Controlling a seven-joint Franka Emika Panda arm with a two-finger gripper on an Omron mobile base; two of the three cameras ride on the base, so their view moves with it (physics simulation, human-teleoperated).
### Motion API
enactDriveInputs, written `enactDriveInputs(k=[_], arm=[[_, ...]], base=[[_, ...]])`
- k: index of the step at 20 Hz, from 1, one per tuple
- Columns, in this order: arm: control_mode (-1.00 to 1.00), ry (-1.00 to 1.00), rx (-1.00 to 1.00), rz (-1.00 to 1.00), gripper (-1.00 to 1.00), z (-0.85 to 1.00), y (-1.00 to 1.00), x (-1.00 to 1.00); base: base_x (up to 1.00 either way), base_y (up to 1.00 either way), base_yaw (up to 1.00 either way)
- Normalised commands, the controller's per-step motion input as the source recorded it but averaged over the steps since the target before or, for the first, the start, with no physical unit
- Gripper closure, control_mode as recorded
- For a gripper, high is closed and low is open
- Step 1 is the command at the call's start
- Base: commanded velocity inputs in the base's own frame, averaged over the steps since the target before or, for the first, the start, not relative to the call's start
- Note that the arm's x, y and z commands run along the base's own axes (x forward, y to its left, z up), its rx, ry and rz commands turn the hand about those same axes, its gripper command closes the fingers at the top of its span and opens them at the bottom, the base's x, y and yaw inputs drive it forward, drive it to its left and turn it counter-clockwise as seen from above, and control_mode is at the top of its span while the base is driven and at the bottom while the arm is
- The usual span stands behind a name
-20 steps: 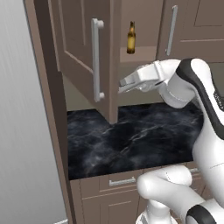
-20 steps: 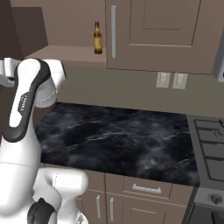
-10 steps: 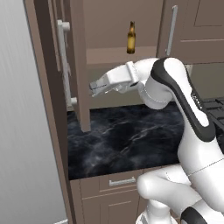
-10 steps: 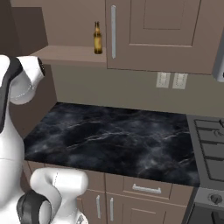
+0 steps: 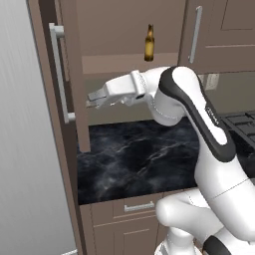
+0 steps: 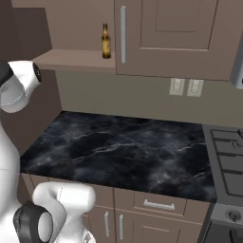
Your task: Open the cabinet directly in front. Then move the beer and the mug to the dining counter with the candle on it.
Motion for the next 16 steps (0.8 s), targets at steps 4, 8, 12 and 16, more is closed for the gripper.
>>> enactDriveInputs(k=[4,8,12,16], arm=[[-1.0,-0.03,0.0,-0.11,-1.0,0.0,-0.29,0.0],[-1.0,-0.06,0.0,-0.14,-1.0,0.12,-0.61,-0.18],[-1.0,-0.05,0.02,-0.16,-1.0,0.26,-0.73,-0.28],[-1.0,0.0,0.06,-0.25,-1.0,0.38,-0.68,-0.33]], base=[[0.0,0.0,0.0],[0.0,0.0,0.0],[0.0,0.0,0.0],[0.0,0.0,0.0]])
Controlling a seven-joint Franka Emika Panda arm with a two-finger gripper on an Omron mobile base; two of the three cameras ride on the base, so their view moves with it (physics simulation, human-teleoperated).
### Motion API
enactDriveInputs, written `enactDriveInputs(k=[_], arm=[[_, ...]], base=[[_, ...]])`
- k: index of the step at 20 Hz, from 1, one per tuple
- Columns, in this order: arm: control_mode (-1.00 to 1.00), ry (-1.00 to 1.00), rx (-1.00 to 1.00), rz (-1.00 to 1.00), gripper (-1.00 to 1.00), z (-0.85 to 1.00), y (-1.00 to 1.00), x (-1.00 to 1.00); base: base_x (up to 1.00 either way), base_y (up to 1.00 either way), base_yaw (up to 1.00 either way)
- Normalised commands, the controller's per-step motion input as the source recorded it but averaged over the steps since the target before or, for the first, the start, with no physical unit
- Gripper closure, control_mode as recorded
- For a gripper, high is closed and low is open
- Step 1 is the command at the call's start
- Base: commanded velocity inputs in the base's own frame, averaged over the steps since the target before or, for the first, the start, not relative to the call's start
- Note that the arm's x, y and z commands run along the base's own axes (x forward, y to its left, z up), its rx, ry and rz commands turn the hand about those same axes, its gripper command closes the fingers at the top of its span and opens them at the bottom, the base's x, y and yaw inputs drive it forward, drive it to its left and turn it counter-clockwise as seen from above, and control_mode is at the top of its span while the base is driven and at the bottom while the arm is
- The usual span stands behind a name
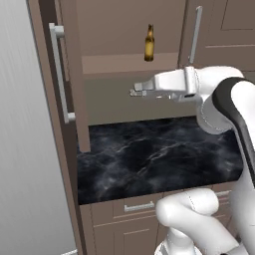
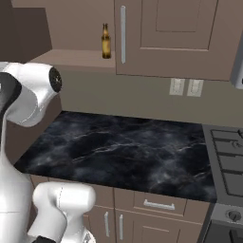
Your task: Open the cabinet directly in front. Then move the beer and the mug to the dining counter with the candle on it.
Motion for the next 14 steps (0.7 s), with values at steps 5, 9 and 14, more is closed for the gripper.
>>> enactDriveInputs(k=[5,9,14], arm=[[-1.0,0.03,0.15,-0.29,-1.0,0.43,-0.5,-0.38],[-1.0,0.21,0.25,-0.3,-1.0,0.26,-0.45,-0.37],[-1.0,0.36,0.34,-0.28,-1.0,0.06,-0.36,-0.33]], base=[[0.0,0.0,0.0],[0.0,0.0,0.0],[0.0,0.0,0.0]])
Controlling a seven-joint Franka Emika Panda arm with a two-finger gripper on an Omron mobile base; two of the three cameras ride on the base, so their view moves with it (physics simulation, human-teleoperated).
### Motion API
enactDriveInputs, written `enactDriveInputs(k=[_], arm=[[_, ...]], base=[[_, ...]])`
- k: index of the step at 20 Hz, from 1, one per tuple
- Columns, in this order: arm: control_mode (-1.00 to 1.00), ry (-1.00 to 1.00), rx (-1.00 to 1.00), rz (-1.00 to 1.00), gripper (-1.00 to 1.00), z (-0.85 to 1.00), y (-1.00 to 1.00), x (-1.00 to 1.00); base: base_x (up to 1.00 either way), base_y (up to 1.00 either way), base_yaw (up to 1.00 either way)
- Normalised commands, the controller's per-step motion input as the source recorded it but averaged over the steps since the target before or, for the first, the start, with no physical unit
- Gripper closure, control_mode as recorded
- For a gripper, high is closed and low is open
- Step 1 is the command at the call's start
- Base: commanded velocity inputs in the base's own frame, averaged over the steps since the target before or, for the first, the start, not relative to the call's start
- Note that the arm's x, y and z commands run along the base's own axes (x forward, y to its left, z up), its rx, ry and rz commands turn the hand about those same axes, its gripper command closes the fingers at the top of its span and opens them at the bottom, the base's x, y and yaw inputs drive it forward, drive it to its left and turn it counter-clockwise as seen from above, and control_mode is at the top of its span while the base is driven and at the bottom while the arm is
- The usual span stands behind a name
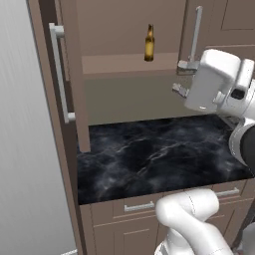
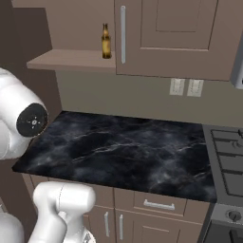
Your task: Open the cabinet directly in front. Then move the beer and the mug to the dining counter with the candle on it.
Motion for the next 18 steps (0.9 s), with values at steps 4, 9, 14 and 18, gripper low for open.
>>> enactDriveInputs(k=[4,9,14,18], arm=[[-1.0,0.47,0.41,-0.19,-1.0,0.0,-0.26,-0.06],[-1.0,0.53,0.48,-0.06,-1.0,0.0,-0.26,0.07],[-1.0,0.51,0.55,0.0,-1.0,0.0,-0.4,0.21],[-1.0,0.47,0.57,0.0,-1.0,0.0,-0.62,0.26]], base=[[0.0,0.0,0.0],[0.0,0.0,0.0],[0.0,0.0,0.0],[0.0,0.0,0.0]])
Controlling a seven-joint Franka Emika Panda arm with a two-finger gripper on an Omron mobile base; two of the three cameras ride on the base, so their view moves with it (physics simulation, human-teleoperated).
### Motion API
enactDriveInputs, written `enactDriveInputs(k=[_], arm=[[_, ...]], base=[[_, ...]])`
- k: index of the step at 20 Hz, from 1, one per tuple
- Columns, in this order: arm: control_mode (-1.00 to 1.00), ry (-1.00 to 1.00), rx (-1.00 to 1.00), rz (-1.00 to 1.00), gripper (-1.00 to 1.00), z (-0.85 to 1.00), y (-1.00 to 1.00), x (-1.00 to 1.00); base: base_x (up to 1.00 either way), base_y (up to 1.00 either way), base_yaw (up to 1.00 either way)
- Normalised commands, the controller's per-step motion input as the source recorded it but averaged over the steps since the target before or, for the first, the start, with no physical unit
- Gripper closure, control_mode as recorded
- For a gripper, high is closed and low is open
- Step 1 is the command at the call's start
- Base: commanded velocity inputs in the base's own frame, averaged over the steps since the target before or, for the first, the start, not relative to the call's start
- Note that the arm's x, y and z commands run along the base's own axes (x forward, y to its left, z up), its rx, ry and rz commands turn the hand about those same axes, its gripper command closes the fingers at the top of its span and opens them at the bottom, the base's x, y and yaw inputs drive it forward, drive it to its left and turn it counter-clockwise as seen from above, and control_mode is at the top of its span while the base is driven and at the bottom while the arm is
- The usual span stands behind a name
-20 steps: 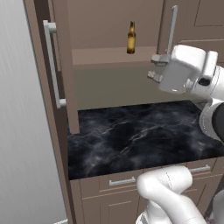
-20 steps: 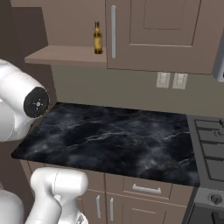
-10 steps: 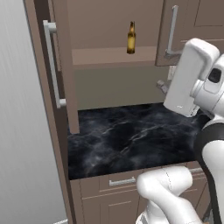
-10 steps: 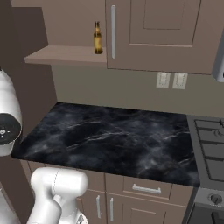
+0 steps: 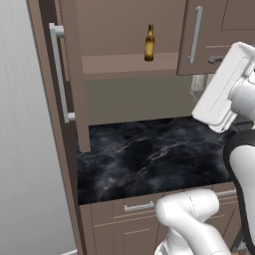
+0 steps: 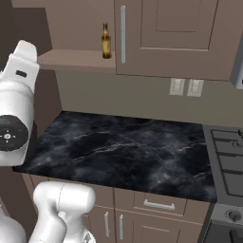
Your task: Open the cabinet directly in front. Then move the beer and the mug to the dining counter with the candle on it.
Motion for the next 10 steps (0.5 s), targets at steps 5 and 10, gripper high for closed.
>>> enactDriveInputs(k=[5,10], arm=[[-1.0,0.38,0.58,0.0,-1.0,0.0,-0.69,0.33],[-1.0,0.26,0.5,-0.06,-1.0,0.0,-0.52,0.42]], base=[[0.0,0.0,0.0],[0.0,0.0,0.0]])
